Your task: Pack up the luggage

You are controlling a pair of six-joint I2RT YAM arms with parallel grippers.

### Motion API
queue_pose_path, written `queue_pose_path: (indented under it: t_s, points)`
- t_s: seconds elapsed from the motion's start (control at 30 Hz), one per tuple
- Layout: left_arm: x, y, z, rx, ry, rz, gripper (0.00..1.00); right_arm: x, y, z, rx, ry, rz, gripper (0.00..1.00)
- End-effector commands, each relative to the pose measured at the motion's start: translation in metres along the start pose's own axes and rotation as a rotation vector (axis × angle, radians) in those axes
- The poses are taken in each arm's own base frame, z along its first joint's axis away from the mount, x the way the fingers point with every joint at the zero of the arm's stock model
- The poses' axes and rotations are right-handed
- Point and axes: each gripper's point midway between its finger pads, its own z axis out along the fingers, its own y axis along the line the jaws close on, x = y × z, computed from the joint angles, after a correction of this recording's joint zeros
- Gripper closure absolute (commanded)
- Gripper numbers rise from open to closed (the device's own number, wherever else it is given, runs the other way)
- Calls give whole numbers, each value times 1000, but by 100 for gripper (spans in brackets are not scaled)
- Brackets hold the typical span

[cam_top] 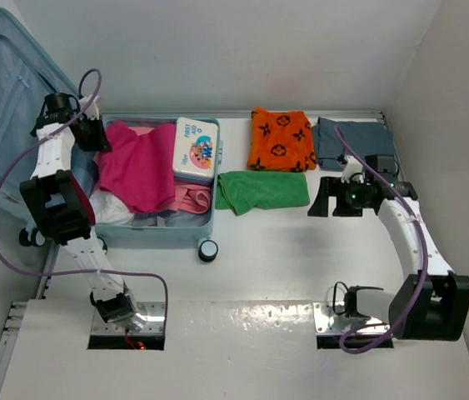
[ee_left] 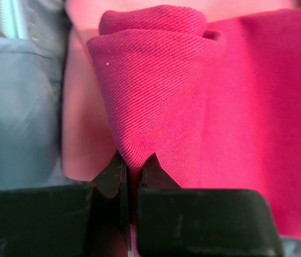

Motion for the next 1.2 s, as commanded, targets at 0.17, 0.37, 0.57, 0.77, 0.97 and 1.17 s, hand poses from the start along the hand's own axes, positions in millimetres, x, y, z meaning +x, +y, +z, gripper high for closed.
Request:
queue_pose_path:
  t_s: [0.17,0.37,0.57,0.77,0.97,1.17]
  points:
    - [-45,22,39,-157,-132,91,89,-28,11,4,5,-46,-61,9]
    - [-60,14,59,-230,-128,115,53,-36,13,4,6,-49,-80,9]
    - [-98,-29,-29,-208,-354,178,31,-36,9,-1,29,-59,-124,9]
    - [-157,-114,-164,-103,-668,380,22,-38,5,5,78,-88,-193,8]
    - [-85,-257,-139,197,-472,759,20,-55,-9,18,172,-110,-195,6]
    - [22,-396,-60,376,-214,909,24,-61,-23,19,187,-114,-47,6]
